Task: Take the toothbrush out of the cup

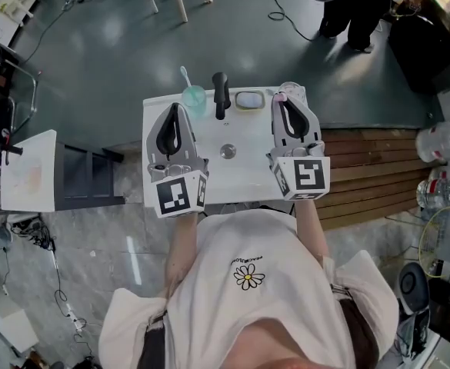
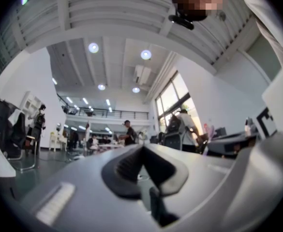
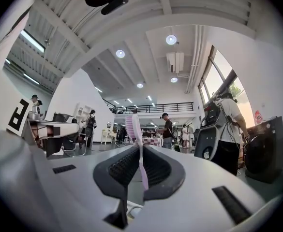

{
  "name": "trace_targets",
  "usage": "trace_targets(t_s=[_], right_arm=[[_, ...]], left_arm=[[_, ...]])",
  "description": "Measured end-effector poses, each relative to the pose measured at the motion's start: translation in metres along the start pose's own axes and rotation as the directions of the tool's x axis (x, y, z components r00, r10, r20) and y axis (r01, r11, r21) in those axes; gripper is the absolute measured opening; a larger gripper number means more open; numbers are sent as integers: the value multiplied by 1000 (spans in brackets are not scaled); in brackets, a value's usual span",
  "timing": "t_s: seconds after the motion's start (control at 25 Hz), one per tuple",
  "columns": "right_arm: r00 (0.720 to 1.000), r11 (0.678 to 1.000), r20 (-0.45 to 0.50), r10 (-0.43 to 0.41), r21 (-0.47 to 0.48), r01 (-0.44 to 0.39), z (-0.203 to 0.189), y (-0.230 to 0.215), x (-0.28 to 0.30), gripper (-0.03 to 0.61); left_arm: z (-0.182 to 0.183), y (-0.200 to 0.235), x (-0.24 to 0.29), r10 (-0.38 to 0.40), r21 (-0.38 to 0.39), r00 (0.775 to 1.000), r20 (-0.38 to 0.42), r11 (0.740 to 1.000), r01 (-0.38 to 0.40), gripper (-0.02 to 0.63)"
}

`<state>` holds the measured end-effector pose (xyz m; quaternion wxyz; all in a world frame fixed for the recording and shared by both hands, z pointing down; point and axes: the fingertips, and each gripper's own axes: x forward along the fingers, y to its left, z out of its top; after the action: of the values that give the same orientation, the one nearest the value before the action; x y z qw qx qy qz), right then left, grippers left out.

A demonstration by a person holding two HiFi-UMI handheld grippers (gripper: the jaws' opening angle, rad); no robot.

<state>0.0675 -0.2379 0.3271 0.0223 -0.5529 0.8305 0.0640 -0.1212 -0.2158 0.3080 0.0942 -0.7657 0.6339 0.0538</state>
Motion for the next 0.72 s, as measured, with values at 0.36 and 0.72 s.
trace_targets(t_s=[0.36, 0.72], right_arm=[[1000, 1000, -16, 15, -2, -15, -6, 3, -2, 21], [999, 1000, -45, 13, 14, -13, -11, -3, -9, 23]], left_arm=[[-24, 17, 35, -25, -61, 998, -58, 998, 22, 113], [-154, 53, 115, -75, -244, 936, -344, 970, -12, 276]])
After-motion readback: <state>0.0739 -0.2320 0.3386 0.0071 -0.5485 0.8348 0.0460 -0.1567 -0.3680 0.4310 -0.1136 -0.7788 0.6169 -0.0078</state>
